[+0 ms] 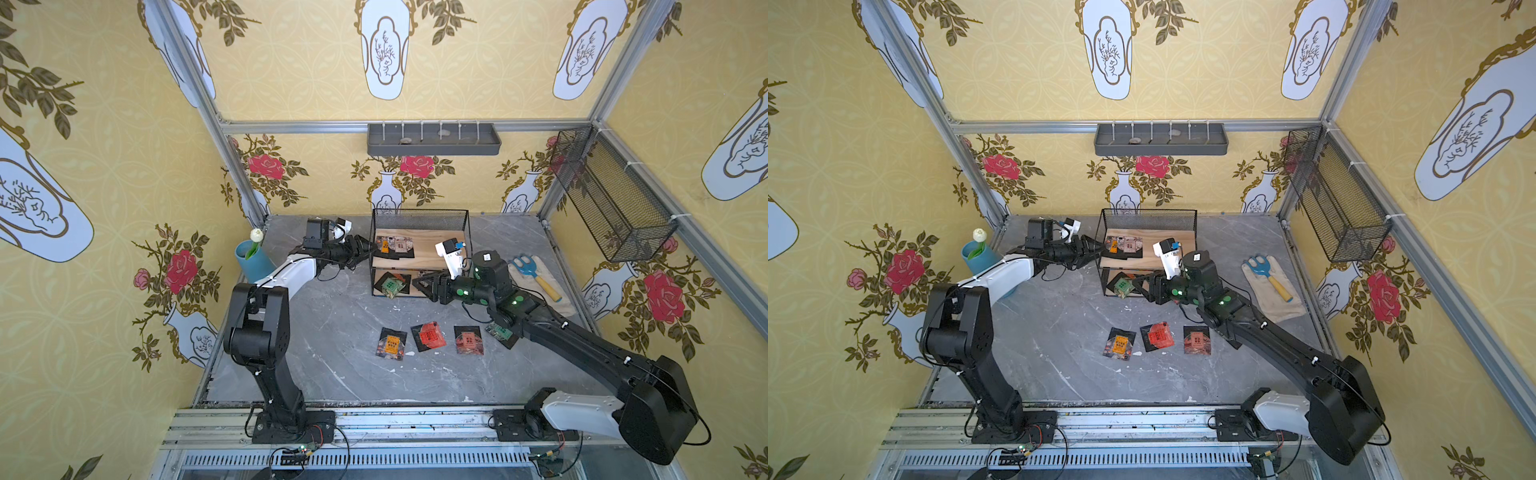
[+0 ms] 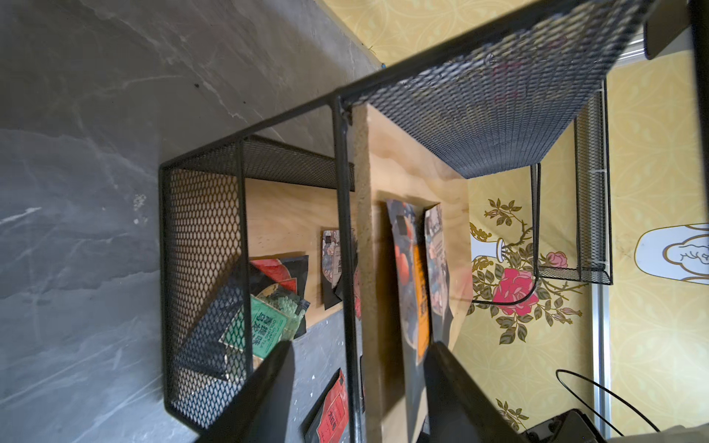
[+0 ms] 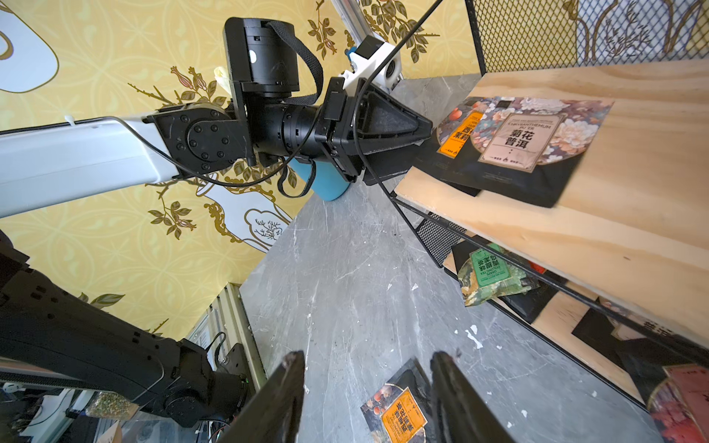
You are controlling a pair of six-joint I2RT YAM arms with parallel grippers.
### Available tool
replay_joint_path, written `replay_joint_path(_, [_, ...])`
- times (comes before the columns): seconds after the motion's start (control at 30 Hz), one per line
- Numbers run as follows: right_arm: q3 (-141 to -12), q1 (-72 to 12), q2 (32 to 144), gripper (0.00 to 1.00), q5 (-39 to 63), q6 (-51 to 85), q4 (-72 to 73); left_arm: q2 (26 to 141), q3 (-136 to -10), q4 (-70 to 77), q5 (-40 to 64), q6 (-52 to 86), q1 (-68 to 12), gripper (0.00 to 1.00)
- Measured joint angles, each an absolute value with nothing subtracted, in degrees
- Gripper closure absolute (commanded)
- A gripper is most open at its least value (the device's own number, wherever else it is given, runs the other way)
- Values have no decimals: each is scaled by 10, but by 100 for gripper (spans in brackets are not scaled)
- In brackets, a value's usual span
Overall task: Remove the tea bags from the shelf
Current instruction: Pick up the tea bag from the shelf.
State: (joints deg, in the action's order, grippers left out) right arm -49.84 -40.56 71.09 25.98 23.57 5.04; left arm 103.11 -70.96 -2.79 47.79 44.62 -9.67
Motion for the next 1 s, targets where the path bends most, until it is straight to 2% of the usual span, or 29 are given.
replay_joint_path(0.27, [-498,-405,716,44,266,238,62,1040,-727,-25,479,446,-106,29])
replay_joint_path(0.43, [-498,-405,716,44,268,239,63,1061,-730,-26,479,446,-113,31])
replay_joint_path(0.9, [-493,-399,711,43,277,242,72,1035,-708,-34,470,439,-100,53])
replay_joint_path(1.0, [-492,-398,708,43,278,242,78,1028,-704,-36,469,438,-95,61])
